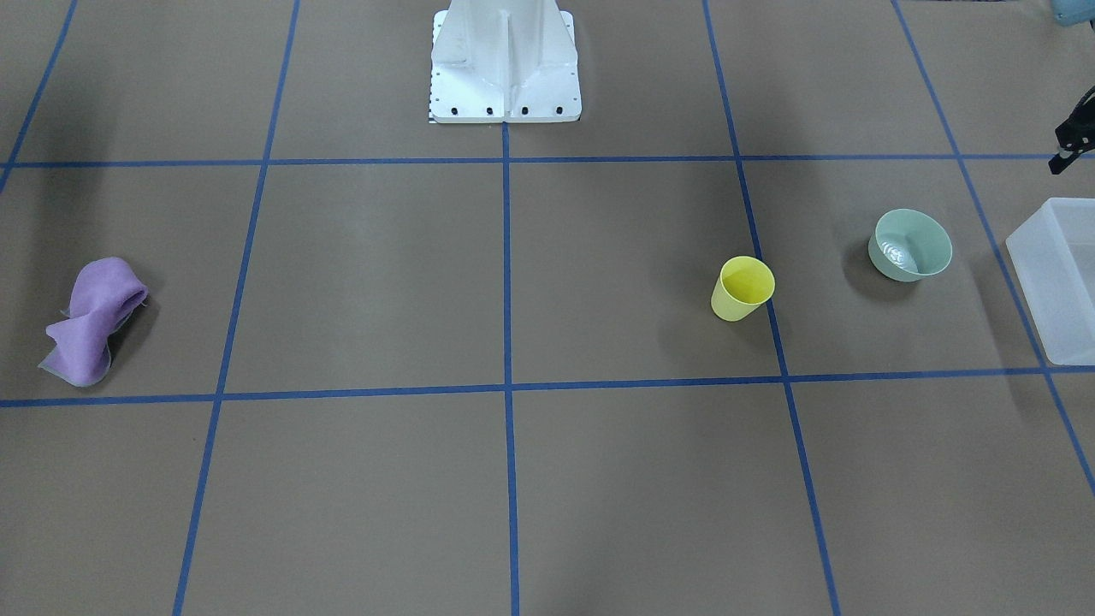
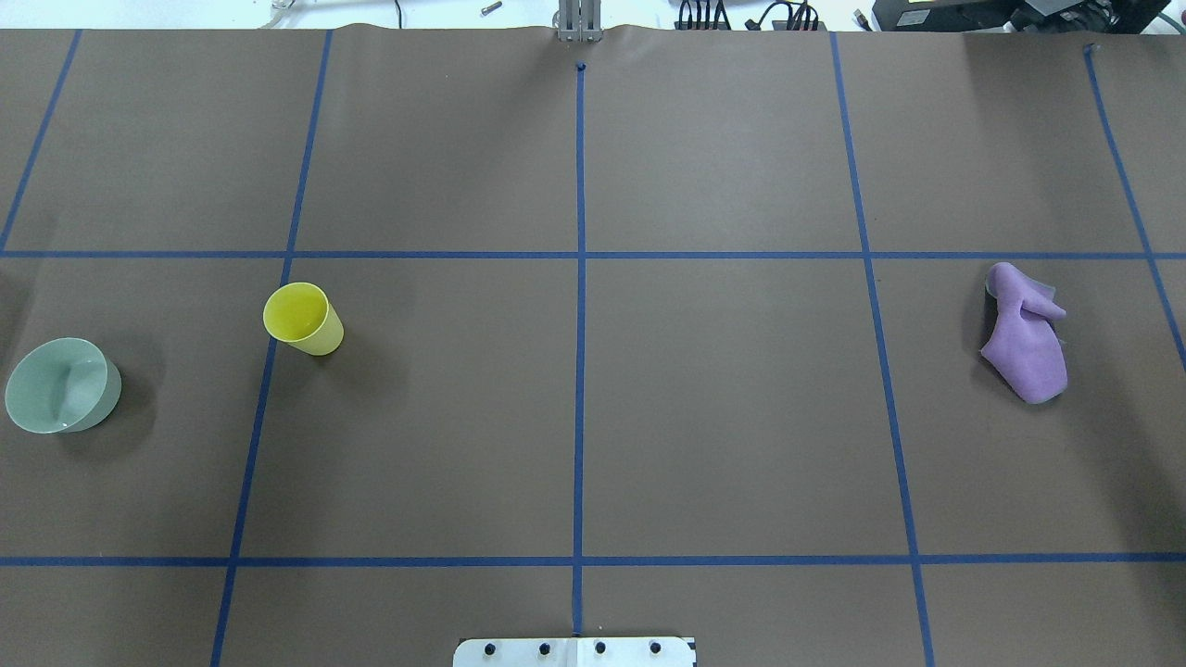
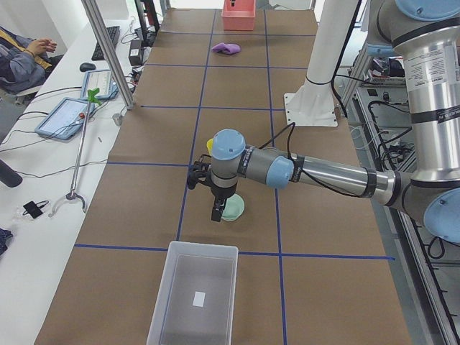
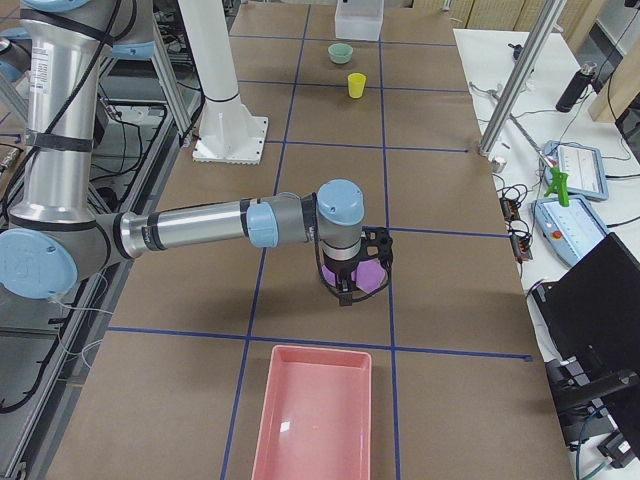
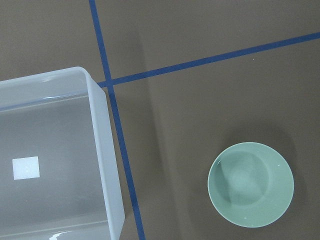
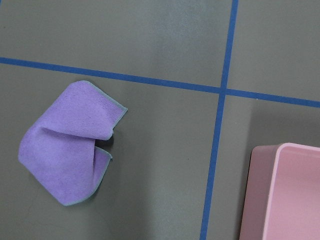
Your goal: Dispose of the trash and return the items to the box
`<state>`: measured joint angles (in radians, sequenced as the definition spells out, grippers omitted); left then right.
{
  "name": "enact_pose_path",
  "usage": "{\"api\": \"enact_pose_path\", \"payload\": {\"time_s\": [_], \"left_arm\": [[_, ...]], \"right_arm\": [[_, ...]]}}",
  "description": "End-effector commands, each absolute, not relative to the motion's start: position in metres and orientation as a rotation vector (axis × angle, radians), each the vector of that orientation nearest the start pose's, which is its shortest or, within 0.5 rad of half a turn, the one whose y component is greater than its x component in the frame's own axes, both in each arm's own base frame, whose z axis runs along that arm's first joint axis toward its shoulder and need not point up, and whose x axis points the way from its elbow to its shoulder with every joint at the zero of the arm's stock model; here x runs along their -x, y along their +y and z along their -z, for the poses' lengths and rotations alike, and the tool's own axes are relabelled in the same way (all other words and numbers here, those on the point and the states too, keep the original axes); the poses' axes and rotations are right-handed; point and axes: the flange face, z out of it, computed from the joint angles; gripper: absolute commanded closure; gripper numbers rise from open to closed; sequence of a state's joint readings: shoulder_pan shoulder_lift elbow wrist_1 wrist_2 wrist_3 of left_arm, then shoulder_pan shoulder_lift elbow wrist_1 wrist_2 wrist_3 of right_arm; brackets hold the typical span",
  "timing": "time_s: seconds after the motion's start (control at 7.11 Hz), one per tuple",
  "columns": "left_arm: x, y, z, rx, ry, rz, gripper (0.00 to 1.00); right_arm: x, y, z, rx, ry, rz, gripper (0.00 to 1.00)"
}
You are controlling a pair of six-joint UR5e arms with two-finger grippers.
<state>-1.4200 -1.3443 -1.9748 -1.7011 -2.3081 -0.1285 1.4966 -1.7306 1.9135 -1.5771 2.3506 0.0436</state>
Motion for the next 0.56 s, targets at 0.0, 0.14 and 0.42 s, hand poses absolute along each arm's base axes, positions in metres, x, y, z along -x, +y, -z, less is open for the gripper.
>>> {"api": "enact_pose_path", "payload": {"time_s": [0.0,0.14,0.42], "left_arm": [[0.011,-0.401,-0.562,-0.289,0.772,-0.149,0.02],[0.01,-0.403,-0.588,-0.276,0.773,-0.145,0.02],[0.01,-0.403,-0.585,-0.29,0.775,-0.149,0.02]], "right_arm": [[-0.031,-0.433,-0.563,-0.122,-0.789,0.093,0.0],[-0.031,-0.434,-0.564,-0.122,-0.786,0.095,0.0],[-0.029,-0.434,-0.564,-0.117,-0.79,0.096,0.0]]}}
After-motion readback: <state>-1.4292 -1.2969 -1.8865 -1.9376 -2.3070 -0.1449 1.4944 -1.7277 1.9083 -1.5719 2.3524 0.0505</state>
